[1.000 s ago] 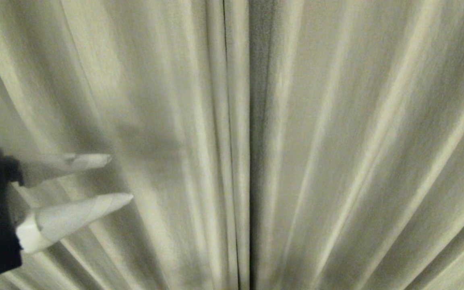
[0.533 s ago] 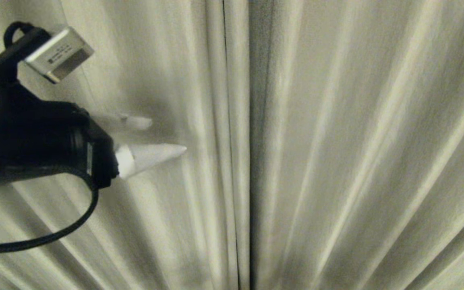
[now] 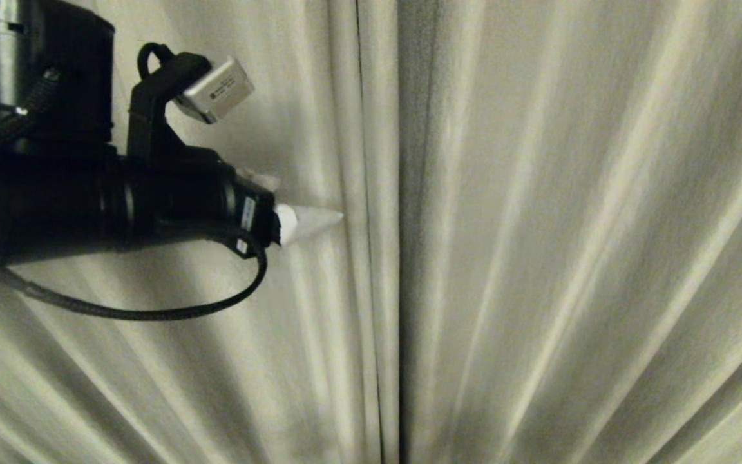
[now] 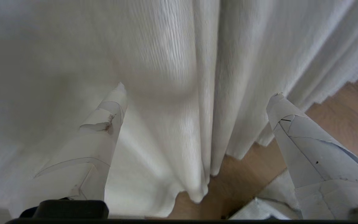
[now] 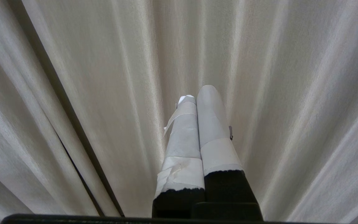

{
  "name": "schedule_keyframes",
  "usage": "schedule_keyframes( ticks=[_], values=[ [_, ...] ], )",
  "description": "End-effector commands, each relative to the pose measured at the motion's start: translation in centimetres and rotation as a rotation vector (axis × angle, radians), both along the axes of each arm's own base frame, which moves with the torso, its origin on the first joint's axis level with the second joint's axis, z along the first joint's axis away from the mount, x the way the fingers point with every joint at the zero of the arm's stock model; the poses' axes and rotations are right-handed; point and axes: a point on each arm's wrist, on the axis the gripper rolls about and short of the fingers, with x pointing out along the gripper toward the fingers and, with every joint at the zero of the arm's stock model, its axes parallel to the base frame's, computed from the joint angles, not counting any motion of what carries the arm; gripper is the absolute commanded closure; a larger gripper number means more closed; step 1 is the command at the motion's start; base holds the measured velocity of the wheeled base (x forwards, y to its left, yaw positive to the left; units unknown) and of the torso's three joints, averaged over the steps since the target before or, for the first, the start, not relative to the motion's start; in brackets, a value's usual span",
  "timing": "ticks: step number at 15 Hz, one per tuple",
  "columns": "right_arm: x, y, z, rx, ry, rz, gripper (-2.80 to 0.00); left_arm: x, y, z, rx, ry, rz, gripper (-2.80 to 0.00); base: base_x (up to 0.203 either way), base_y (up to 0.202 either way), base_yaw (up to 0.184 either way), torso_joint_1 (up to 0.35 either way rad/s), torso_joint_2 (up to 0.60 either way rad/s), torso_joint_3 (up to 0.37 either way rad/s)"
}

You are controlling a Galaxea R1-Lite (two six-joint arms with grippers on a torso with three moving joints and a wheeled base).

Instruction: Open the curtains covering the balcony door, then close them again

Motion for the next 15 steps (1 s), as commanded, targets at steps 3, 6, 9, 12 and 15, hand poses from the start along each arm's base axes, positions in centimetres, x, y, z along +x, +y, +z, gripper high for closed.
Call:
schedule_keyframes(
  ticks=[3, 6, 9, 12, 15],
  values=[
    [0.0, 0.0, 0.0, 0.0, 0.001, 0.0, 0.0, 2.4, -2.1, -0.7, 0.014, -0.003, 0.046, -2.8, 0.0, 0.0, 0.0, 0.0, 0.0, 0.0],
    [0.0, 0.0, 0.0, 0.0, 0.001, 0.0, 0.0, 3.5, -3.3, -0.6, -0.003, 0.001, 0.055, -2.8, 0.0, 0.0, 0.0, 0.0, 0.0, 0.0],
    [0.0, 0.0, 0.0, 0.0, 0.001, -0.001, 0.0, 5.2, -4.5, -0.4, -0.001, -0.019, 0.111, -2.8, 0.0, 0.0, 0.0, 0.0, 0.0, 0.0],
    [0.0, 0.0, 0.0, 0.0, 0.001, 0.0, 0.0, 6.7, -5.6, -0.1, -0.017, -0.059, 0.205, -2.8, 0.0, 0.0, 0.0, 0.0, 0.0, 0.0],
    [0.0, 0.0, 0.0, 0.0, 0.001, -0.001, 0.0, 8.2, -6.5, 0.3, -0.083, -0.156, 0.292, -2.8, 0.0, 0.0, 0.0, 0.0, 0.0, 0.0]
  ],
)
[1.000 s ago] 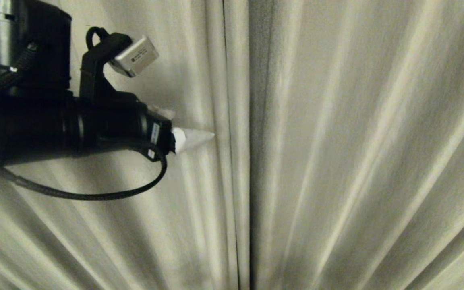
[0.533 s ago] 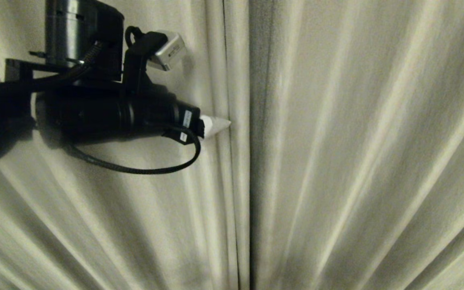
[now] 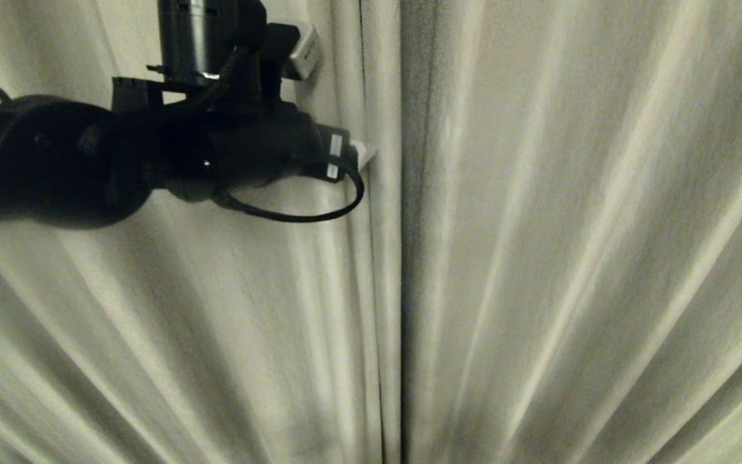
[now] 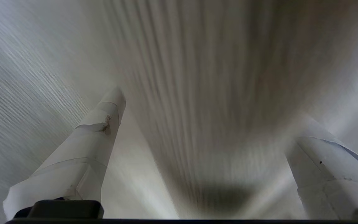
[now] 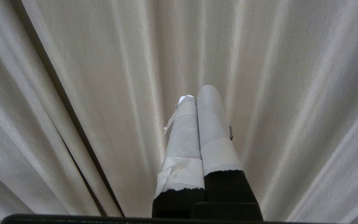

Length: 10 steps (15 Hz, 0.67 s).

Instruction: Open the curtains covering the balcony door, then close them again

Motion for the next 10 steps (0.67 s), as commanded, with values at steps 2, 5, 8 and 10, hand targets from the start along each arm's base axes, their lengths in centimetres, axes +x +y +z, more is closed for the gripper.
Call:
schedule_keyframes(
  ticks=[2, 5, 8, 10],
  values=[
    [0.0, 0.0, 0.0, 0.001, 0.0, -0.001, 0.0, 1.2, -0.7, -0.6, -0.005, -0.026, 0.058, -2.8, 0.0, 0.0, 0.0, 0.0, 0.0, 0.0],
    [0.0, 0.0, 0.0, 0.001, 0.0, -0.001, 0.0, 1.8, -1.0, -0.9, -0.031, -0.058, 0.101, 0.0, 0.0, 0.0, 0.0, 0.0, 0.0, 0.0],
    [0.0, 0.0, 0.0, 0.001, 0.0, 0.0, 0.0, 2.9, -1.4, -1.3, -0.074, -0.118, 0.139, 0.0, 0.0, 0.0, 0.0, 0.0, 0.0, 0.0],
    [0.0, 0.0, 0.0, 0.001, 0.0, -0.001, 0.0, 3.2, -1.1, -1.4, -0.069, -0.12, 0.15, 0.0, 0.0, 0.0, 0.0, 0.0, 0.0, 0.0]
  ],
)
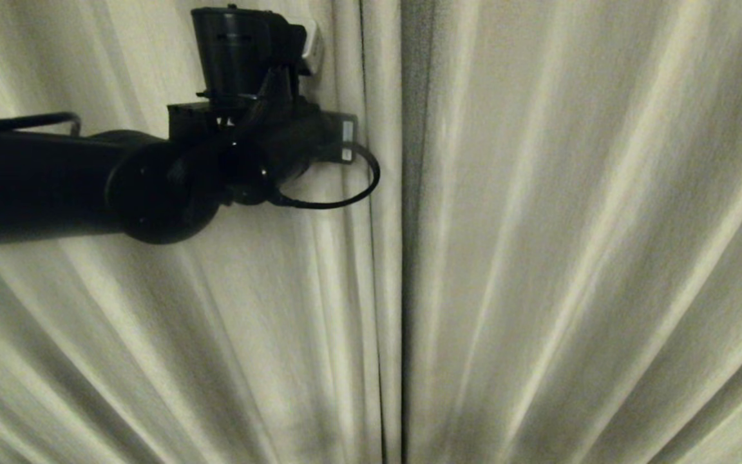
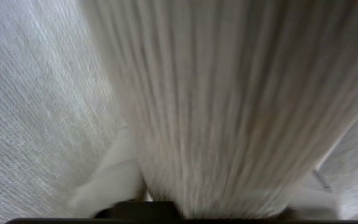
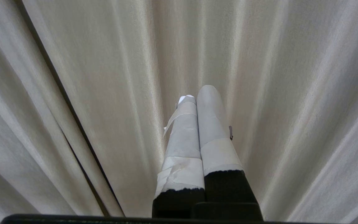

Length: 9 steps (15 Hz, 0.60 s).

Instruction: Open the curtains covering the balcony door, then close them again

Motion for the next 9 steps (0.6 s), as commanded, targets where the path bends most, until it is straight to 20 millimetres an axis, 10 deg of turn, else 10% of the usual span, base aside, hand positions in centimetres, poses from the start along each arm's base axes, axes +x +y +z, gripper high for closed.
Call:
schedule_keyframes(
  ticks=[1, 9],
  values=[
    [0.0, 0.0, 0.0, 0.001, 0.001, -0.001, 0.0, 0.5, 0.2, -0.5, 0.011, 0.009, 0.011, 0.0, 0.0, 0.0, 0.0, 0.0, 0.0, 0.0],
    [0.0, 0.0, 0.0, 0.001, 0.001, 0.0, 0.0, 0.1, 0.9, 0.7, -0.022, -0.027, 0.01, 0.0, 0.0, 0.0, 0.0, 0.0, 0.0, 0.0]
  ],
)
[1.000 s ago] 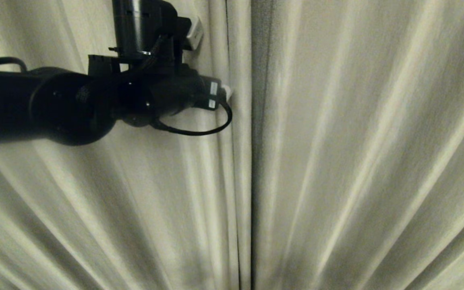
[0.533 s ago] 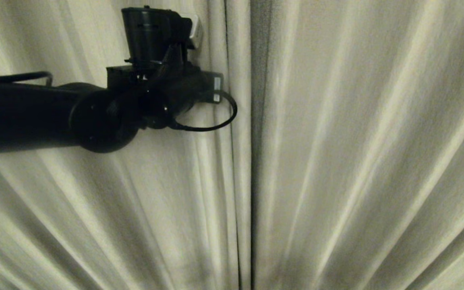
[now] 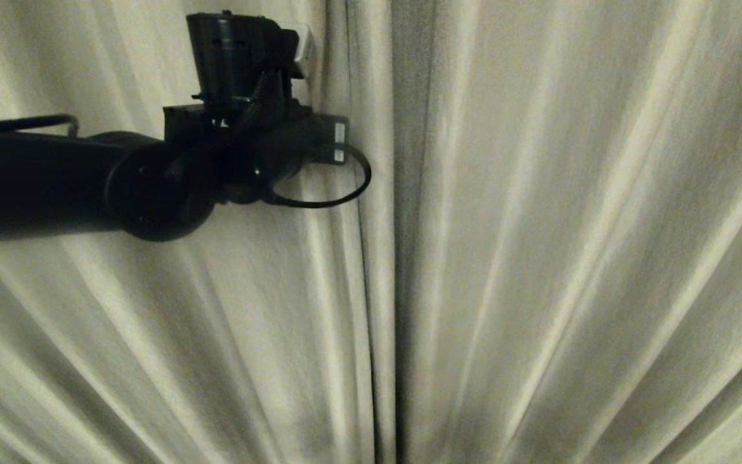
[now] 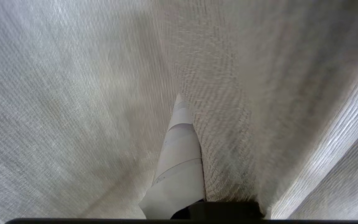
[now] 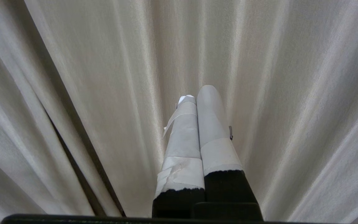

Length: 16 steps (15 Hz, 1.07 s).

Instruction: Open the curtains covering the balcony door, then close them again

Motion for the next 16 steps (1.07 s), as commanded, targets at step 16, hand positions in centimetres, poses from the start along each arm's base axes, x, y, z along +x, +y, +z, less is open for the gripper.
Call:
schedule_keyframes(
  ticks=[16],
  values=[
    [0.0, 0.0, 0.0, 0.0, 0.001, 0.001, 0.0, 1.4, 13.1, 3.2, -0.075, -0.101, 0.268, 0.0, 0.0, 0.0, 0.0, 0.0, 0.0, 0.0]
  ],
)
